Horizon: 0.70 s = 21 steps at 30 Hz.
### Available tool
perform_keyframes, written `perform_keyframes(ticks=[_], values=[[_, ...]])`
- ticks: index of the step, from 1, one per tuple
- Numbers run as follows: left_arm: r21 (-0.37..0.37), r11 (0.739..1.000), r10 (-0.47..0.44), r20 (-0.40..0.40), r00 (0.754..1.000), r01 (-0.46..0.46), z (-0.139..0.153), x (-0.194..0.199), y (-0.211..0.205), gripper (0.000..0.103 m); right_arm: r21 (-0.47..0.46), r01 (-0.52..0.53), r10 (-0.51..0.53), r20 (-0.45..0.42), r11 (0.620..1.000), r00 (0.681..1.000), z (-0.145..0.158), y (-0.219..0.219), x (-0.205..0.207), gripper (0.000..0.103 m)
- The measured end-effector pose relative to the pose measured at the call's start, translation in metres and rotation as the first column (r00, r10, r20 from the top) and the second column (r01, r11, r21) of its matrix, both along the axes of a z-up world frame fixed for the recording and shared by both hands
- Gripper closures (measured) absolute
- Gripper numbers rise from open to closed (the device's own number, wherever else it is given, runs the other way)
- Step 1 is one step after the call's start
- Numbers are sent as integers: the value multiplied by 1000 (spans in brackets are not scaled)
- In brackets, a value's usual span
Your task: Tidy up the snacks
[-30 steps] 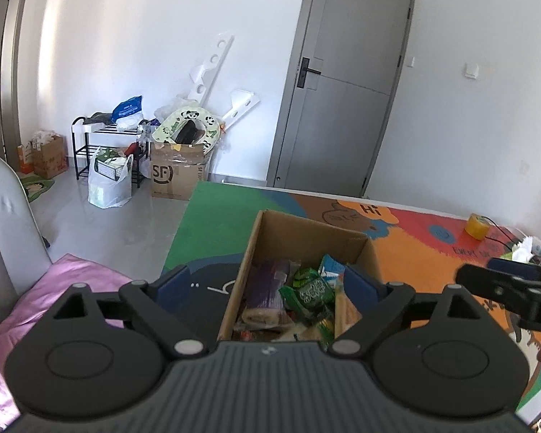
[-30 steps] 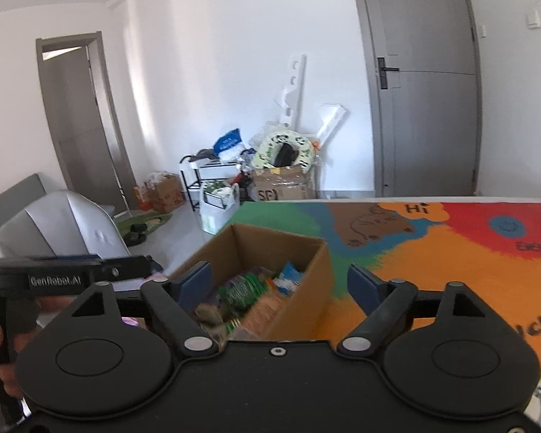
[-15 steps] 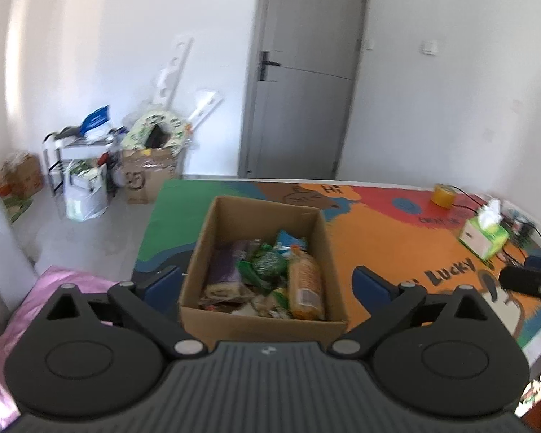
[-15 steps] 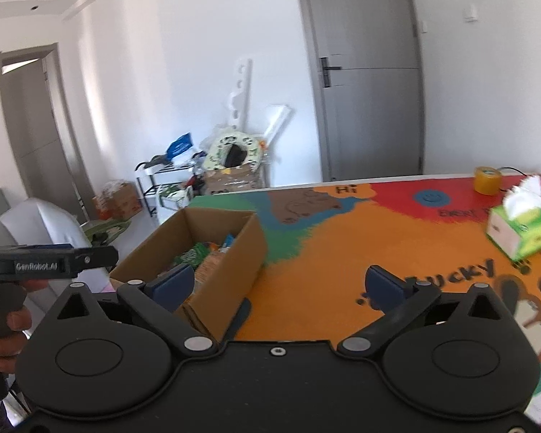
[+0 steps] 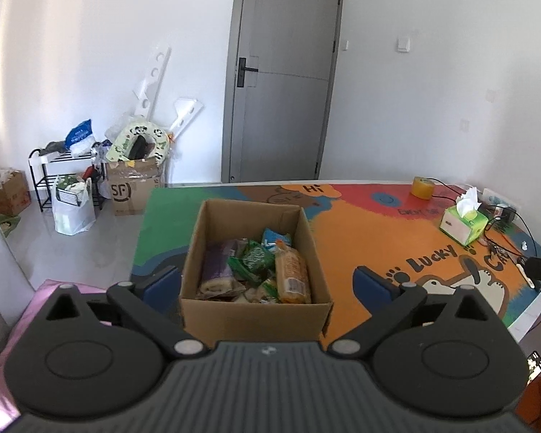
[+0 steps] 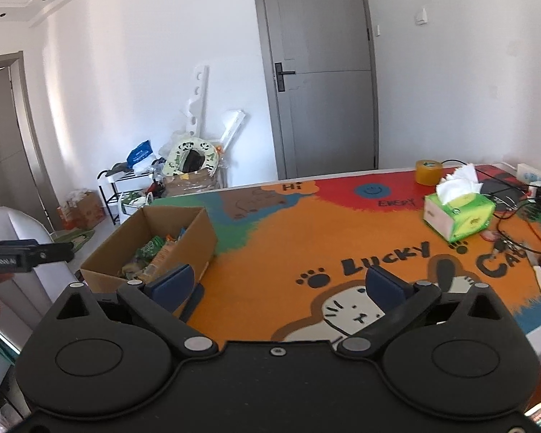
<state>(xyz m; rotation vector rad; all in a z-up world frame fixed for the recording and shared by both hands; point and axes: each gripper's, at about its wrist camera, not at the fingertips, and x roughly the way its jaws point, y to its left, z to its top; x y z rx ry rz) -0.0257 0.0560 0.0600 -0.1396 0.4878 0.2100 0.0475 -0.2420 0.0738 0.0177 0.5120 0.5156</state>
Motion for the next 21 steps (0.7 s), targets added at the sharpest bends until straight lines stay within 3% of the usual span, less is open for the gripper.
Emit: perform_keyframes(ticks=[21], values=[[3,1000,-22,6,1000,22,1,-11,-6,2,-9,-68,68,25,998,997,11,8,-21,0]])
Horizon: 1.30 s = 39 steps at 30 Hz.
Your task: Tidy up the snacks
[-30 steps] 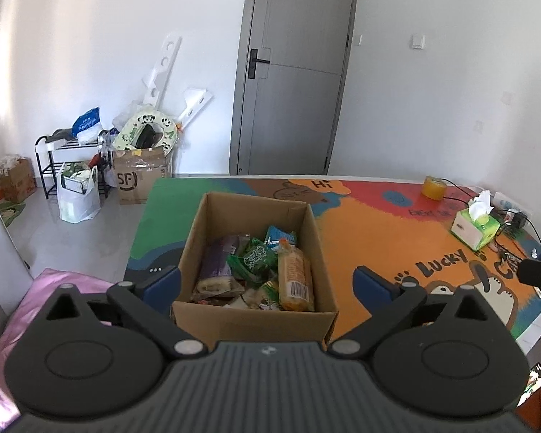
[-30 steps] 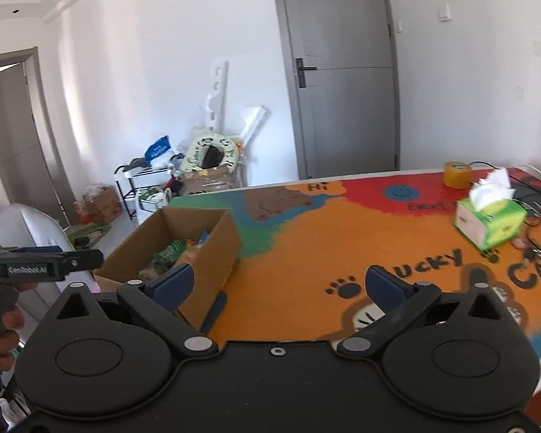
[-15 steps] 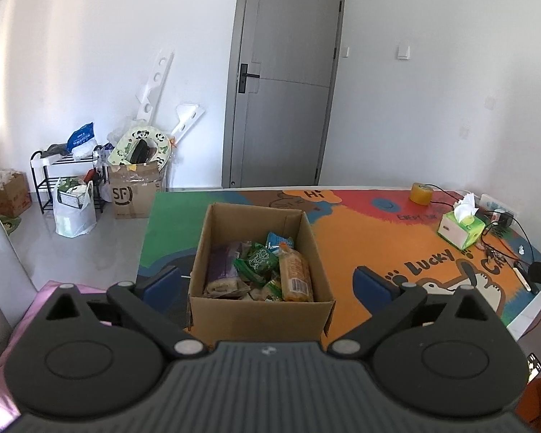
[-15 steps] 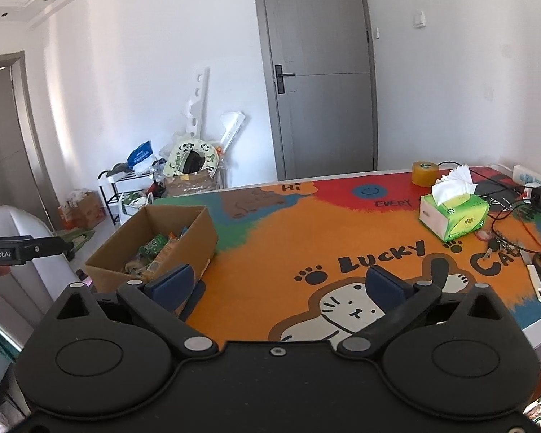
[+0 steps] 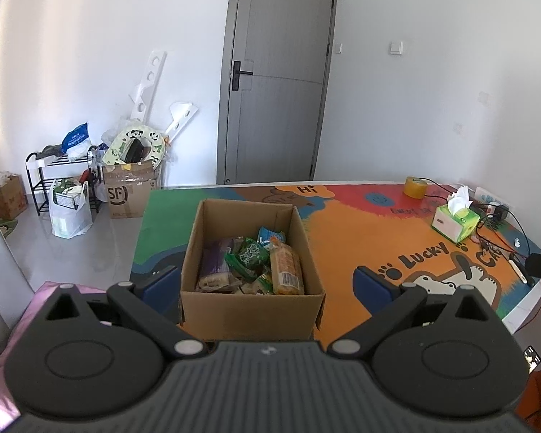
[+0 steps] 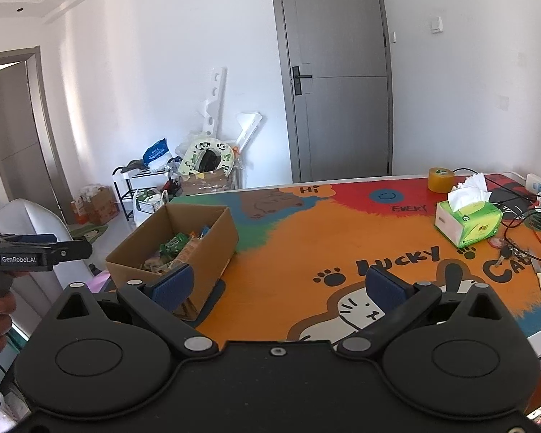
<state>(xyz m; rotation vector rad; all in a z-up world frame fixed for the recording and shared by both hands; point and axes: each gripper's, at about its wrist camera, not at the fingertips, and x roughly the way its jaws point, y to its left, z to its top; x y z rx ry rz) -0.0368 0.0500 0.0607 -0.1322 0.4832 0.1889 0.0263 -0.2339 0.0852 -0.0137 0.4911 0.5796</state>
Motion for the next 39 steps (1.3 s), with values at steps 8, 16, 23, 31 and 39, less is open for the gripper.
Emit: perform_keyframes(ticks=[8,16,23,31,39], values=[[-10,1000,-3,-16,1000,3,-4,2,0,2,-2,1,-1,-9,1000,1000,-4,1,1,0],[-22,1000,-1,-22,1000,1,-7,2,4,2,-3,1,-2,-11,1000,1000,-3,0,1,0],[-28,999,15,-10,1000,-16,-3,-2,10,2,-12,-1,1,-24,1000,1000,-7,2,1,0],[-14,1000,27,-11,1000,-27,-3,-2,13,2,-11,-2,2,-27,1000,1000,-6,2,0,0],[-17,1000,22,-20,1000,-22,-6,1,8,2,-5,-7,7,-35,1000,999,-5,2,0,0]])
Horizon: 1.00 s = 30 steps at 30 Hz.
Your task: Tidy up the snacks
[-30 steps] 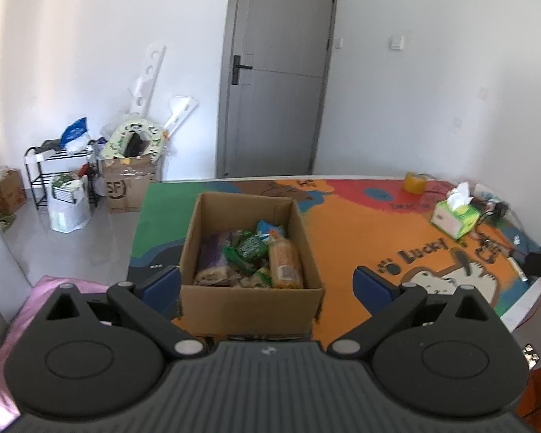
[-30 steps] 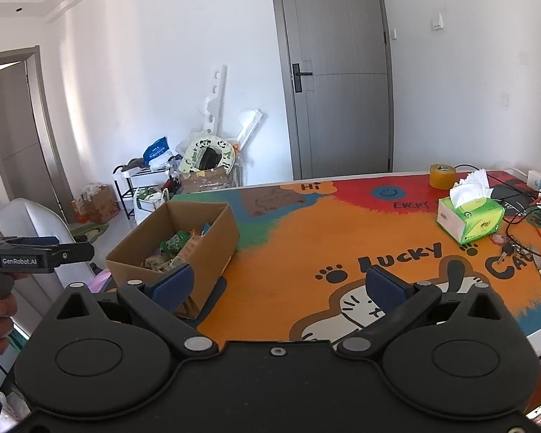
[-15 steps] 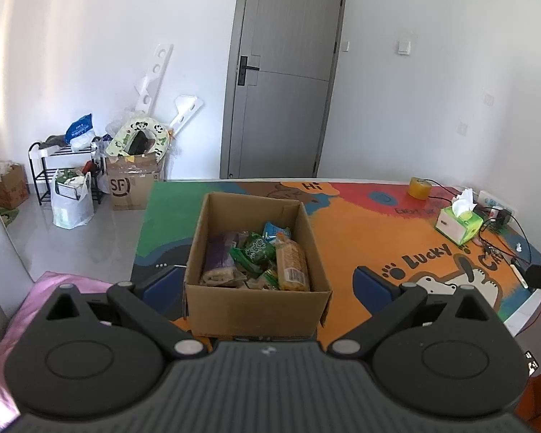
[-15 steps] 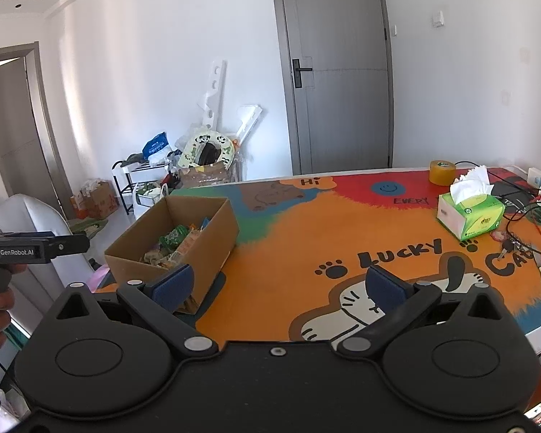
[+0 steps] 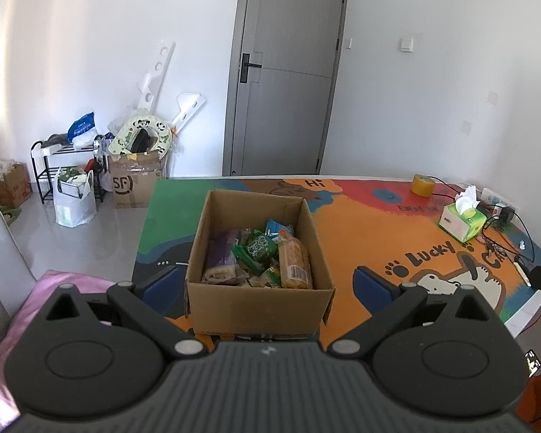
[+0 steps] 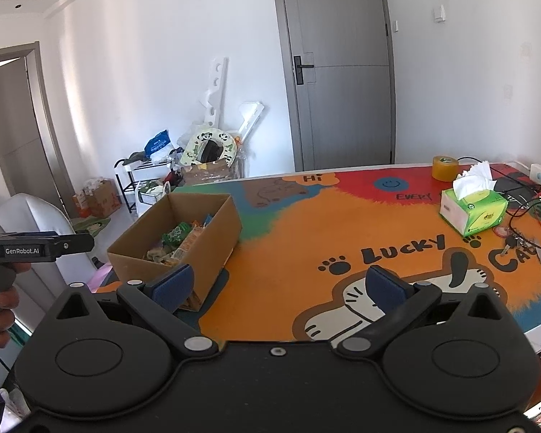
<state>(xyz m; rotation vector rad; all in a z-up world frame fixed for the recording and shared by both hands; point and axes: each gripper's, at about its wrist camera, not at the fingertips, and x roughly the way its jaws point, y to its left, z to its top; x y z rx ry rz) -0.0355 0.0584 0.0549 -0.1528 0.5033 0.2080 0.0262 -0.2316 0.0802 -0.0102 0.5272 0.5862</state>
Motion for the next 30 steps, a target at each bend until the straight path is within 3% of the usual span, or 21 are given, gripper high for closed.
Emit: perform_keyframes(ticks=[30], values=[[-2,1000,-25,-11,1000,25,-2,1,-6,2,-1,-8,8,-10,1000,1000,-3,-1,2,0]])
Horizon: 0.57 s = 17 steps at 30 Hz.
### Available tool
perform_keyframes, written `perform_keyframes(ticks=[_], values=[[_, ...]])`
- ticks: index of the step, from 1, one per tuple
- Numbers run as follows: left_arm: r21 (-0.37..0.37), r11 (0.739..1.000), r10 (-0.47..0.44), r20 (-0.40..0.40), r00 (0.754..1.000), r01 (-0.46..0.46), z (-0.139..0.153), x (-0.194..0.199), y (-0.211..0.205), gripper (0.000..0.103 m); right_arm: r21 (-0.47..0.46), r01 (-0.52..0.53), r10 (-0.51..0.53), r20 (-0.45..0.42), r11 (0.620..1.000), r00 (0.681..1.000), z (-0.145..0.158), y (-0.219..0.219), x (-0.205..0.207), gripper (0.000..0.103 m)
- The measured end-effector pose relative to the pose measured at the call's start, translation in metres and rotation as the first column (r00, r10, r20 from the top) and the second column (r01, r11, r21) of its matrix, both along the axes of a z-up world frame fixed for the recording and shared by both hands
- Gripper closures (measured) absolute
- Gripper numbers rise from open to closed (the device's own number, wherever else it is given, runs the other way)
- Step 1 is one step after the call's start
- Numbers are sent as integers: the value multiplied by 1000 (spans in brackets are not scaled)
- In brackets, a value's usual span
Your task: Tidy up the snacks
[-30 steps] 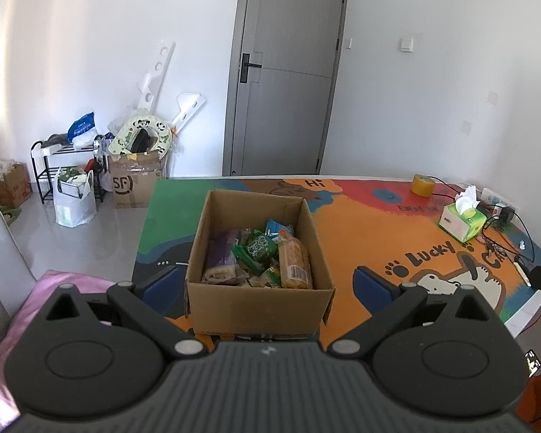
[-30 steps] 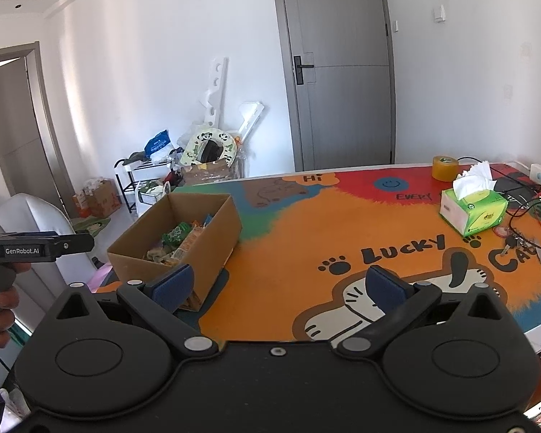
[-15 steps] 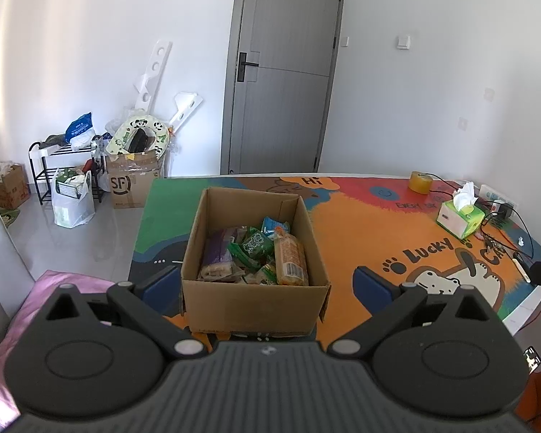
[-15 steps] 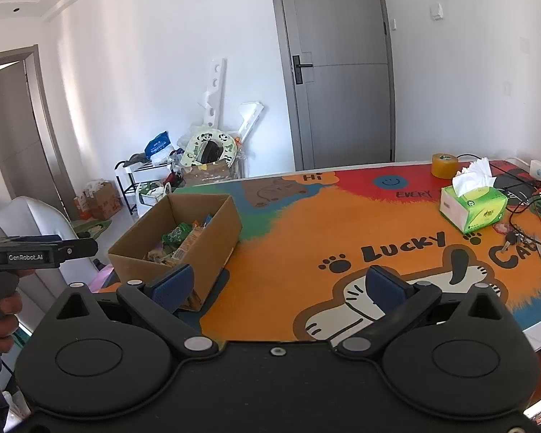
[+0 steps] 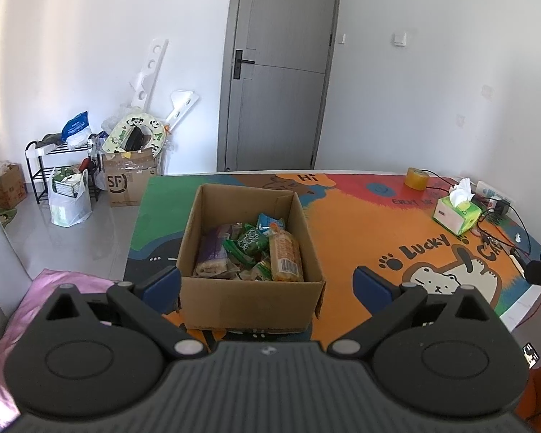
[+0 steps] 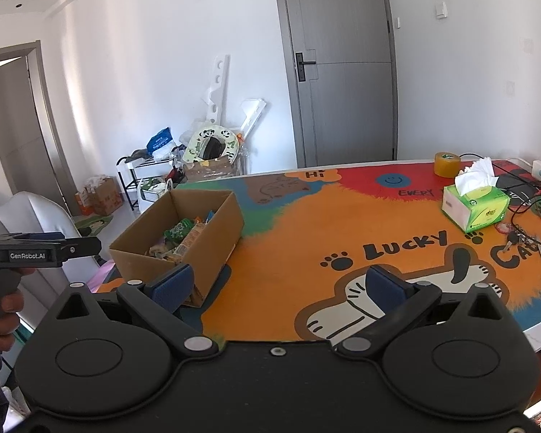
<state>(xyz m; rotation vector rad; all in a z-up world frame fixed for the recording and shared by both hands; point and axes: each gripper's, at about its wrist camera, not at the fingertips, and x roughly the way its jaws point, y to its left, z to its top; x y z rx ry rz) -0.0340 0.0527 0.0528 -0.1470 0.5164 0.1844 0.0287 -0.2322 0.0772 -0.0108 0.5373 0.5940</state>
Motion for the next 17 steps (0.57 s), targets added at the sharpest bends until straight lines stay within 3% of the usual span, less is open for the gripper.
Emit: perform_keyframes(ticks=[17], values=[[2,1000,-11,-18,1000,11,-7,2,-4,2,-11,-2,1,-18,1000,1000,-4,2,1,0]])
